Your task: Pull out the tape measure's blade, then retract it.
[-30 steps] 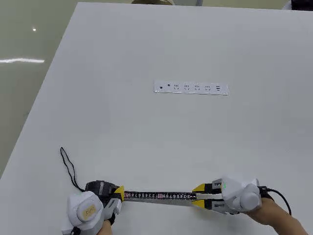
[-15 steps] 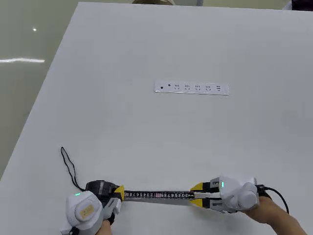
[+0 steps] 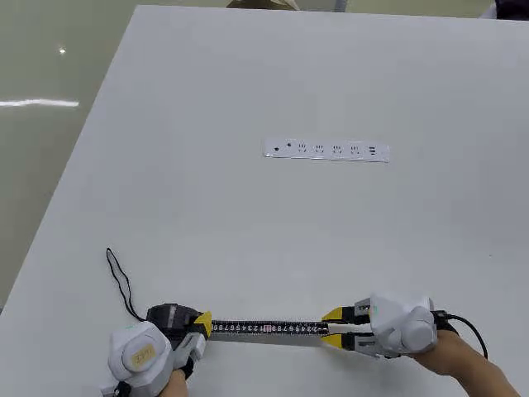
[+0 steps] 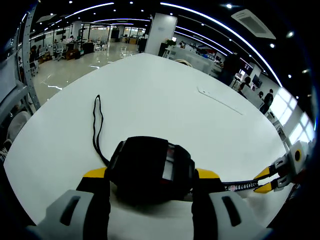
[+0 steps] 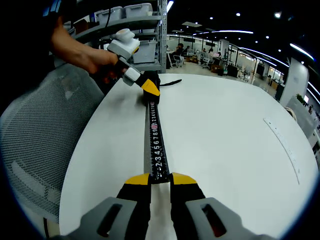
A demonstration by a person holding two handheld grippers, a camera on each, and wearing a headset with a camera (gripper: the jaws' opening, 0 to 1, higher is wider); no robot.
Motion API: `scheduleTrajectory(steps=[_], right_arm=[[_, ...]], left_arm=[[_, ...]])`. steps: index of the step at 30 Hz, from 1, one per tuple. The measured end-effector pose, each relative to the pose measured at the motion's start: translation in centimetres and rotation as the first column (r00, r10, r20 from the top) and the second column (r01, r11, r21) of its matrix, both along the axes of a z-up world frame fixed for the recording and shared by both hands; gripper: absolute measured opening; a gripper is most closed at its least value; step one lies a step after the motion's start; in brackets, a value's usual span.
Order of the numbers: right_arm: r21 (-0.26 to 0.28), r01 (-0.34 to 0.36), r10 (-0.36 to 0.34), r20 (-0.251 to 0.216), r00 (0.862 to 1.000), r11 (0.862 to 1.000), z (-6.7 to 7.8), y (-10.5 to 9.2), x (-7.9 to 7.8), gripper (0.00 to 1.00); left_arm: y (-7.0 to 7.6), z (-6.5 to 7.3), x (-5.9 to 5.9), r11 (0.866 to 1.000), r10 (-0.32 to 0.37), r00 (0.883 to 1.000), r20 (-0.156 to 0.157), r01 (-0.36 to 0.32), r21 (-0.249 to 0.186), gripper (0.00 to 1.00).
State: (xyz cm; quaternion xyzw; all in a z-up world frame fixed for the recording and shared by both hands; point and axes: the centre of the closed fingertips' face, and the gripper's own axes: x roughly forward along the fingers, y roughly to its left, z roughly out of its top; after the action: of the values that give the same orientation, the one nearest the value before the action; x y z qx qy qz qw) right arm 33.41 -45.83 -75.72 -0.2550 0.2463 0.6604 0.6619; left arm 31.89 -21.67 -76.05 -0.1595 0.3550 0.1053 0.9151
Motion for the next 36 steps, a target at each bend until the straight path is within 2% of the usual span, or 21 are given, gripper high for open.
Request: scheduleTrajectory(steps=[36], right_arm=[[0.01,-0.032,0.032,0.001,0.999,0.999,0.4,2.4,-0.1,0.12]], left_arm=[[0.1,0.0,0.0,1.0,-0.007,1.0,0.005,0.007,-0.031,0.64]])
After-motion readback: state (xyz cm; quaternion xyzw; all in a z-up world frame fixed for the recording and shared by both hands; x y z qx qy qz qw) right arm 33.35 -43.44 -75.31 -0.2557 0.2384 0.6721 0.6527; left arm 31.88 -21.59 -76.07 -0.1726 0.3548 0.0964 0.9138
